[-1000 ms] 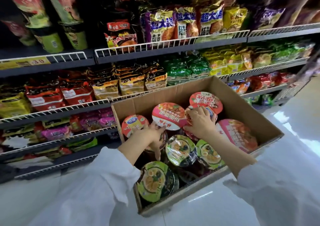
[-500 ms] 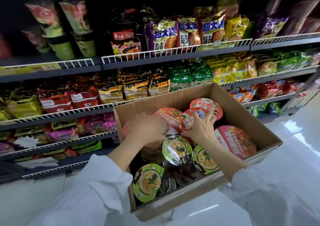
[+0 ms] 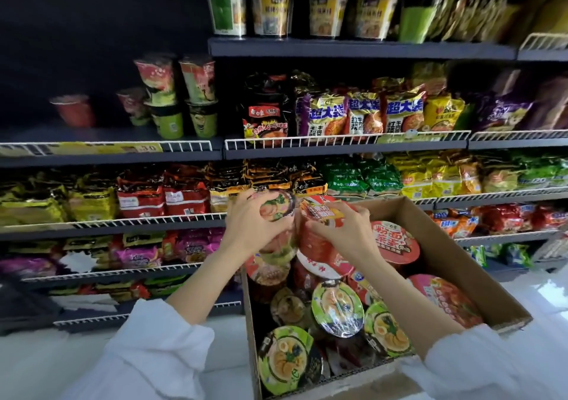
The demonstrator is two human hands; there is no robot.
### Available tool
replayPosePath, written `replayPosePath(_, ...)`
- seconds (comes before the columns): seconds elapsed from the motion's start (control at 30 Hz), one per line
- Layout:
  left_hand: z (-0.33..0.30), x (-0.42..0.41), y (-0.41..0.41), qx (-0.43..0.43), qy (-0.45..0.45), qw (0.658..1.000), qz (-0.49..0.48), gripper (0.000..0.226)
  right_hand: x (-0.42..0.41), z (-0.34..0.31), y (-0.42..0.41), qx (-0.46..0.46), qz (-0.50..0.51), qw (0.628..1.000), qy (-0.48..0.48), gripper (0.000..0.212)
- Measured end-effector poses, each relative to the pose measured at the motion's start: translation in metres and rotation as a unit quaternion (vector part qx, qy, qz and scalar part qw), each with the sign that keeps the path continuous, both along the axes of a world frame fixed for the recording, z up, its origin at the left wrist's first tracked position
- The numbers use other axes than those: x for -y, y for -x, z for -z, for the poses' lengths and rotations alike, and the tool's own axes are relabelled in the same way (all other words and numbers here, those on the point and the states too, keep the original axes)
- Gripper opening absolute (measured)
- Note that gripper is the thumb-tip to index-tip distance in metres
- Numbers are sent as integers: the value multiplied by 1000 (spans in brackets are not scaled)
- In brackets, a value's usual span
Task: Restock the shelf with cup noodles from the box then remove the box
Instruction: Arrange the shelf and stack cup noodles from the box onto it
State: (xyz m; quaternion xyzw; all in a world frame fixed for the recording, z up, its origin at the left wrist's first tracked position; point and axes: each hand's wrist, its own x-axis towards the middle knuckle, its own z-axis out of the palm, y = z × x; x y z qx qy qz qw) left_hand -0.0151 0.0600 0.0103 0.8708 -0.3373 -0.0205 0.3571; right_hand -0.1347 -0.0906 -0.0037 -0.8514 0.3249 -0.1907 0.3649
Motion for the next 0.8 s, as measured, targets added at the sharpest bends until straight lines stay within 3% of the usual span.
replayPosePath(0.13, -16, -38, -38, 56, 87, 994, -41, 62, -33, -22, -45, 62, -37, 997, -19, 60)
replayPosePath(0.4, -32, -145, -155, 143, 158, 966, -146, 63, -130, -46, -184, 106, -127, 986, -23, 59)
replayPosePath(0.57, -47, -215, -250, 135, 193, 955, -183, 62, -191, -61, -289, 142, -159, 977, -21, 59)
replayPosePath(0.8, -71, -264, -377, 131, 199, 953, -186, 43, -238, -80, -423, 193, -151, 969, -19, 61)
